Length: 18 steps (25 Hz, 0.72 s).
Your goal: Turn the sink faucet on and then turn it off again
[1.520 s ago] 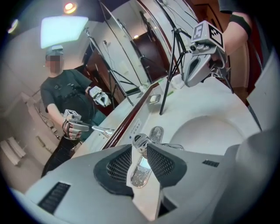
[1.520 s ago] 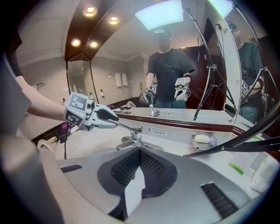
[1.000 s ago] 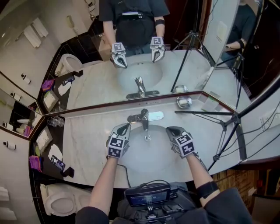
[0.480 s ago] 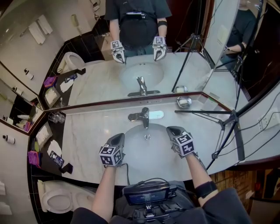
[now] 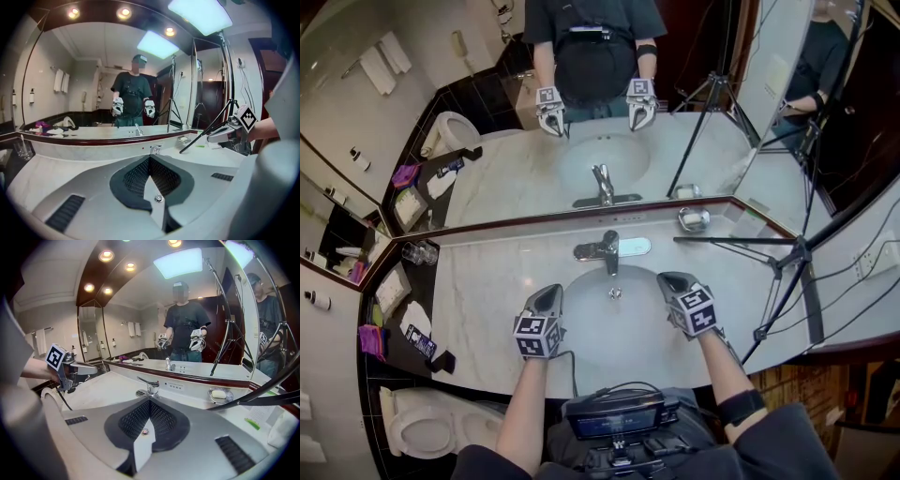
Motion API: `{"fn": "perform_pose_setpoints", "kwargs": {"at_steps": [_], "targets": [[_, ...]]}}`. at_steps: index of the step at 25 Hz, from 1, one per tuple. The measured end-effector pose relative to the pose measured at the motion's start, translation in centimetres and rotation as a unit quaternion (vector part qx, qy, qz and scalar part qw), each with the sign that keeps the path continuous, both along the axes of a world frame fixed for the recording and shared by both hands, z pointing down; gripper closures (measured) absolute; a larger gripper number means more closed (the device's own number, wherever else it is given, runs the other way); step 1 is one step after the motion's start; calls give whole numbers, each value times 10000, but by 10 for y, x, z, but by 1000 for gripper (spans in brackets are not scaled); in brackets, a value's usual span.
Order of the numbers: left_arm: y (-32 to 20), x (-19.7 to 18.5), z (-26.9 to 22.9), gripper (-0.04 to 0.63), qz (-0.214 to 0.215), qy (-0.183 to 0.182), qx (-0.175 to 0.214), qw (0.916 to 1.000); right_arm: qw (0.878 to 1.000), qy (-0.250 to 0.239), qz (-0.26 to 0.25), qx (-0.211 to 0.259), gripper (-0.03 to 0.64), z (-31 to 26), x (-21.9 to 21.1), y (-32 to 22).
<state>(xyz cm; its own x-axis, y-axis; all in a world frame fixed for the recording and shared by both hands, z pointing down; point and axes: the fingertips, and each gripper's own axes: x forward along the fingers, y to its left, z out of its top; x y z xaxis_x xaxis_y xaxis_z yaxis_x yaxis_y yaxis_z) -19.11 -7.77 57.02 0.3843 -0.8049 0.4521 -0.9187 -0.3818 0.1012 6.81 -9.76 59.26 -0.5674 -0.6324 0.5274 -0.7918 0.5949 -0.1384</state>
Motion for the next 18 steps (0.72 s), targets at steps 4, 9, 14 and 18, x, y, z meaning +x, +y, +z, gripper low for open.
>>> {"fn": "perform_pose_setpoints", "kwargs": {"at_steps": [4, 9, 14, 18], "targets": [[-10, 5, 3, 591, 134, -246, 117, 9995, 10000, 1, 34, -39, 597, 3, 4, -2], [-30, 23, 2, 534, 547, -622, 226, 9963, 9999, 8, 67, -109, 595, 10, 6, -6], [-49, 48, 5, 488, 1106, -972, 301, 9887, 9998, 37, 66, -183, 597, 14, 7, -11], [-68, 69, 18, 454, 1549, -1175, 275, 9805, 9997, 68, 83, -222, 597, 17, 9, -18]]}}
